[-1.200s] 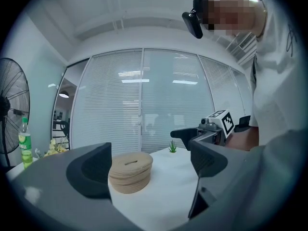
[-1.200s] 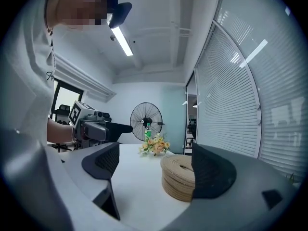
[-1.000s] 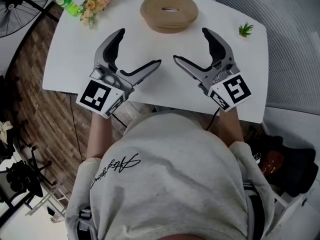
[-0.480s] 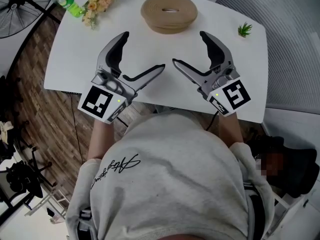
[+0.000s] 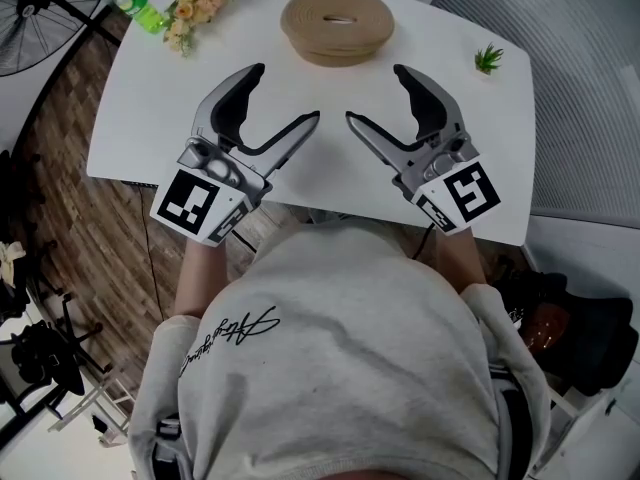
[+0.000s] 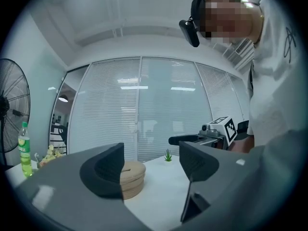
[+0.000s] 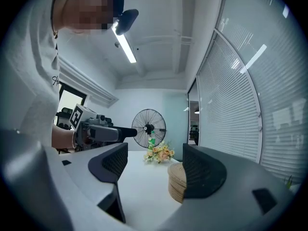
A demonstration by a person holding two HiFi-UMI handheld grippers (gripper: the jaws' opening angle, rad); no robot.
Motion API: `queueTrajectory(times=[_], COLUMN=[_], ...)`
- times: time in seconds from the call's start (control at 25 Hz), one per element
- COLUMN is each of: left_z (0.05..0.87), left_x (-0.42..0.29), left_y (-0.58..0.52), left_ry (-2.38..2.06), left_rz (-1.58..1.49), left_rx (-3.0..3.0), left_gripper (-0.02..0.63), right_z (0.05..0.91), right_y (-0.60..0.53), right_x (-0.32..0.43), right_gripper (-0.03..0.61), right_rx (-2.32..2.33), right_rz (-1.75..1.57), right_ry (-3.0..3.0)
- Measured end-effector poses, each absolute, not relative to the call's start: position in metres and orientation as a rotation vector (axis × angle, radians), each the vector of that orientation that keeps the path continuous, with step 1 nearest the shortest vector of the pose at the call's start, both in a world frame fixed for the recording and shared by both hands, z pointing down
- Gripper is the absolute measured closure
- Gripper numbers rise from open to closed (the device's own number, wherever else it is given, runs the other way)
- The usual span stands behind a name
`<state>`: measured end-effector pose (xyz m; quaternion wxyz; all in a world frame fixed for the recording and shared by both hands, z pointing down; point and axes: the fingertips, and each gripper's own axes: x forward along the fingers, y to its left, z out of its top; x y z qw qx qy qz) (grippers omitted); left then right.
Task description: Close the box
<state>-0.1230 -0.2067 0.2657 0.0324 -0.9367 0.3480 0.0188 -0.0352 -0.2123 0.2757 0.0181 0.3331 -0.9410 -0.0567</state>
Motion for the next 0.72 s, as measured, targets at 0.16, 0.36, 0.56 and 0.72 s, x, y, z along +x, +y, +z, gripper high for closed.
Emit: queueTrajectory(times=[0.16, 0.36, 0.56, 0.72], left_z=[0.265, 0.265, 0.265, 0.268], left_x=[-0.121, -0.118, -0.118, -0.116], left_y=[-0.206, -0.207, -0.207, -0.208], left_ry=[1.068, 1.061, 1.065, 1.072], left_rz=[0.043, 0.034, 0.049, 0.040], left_rx=[-2.879, -2.875, -2.875, -2.876], left_gripper=[0.320, 0.372, 0.392, 0.419], right_z=[0.273, 0.273, 0.275, 0.277], right_y=[-0.212, -0.214, -0.213, -0.216], right_x=[-0.035, -0.032, -0.027, -0.022], right_gripper=[0.258, 0.304, 0.339, 0.367], right_rx=[1.041, 1.055, 1.084, 1.117], right_rz=[-0.205, -0.197, -0.187, -0.171], right_ry=[-2.914, -2.918, -2.919, -2.913])
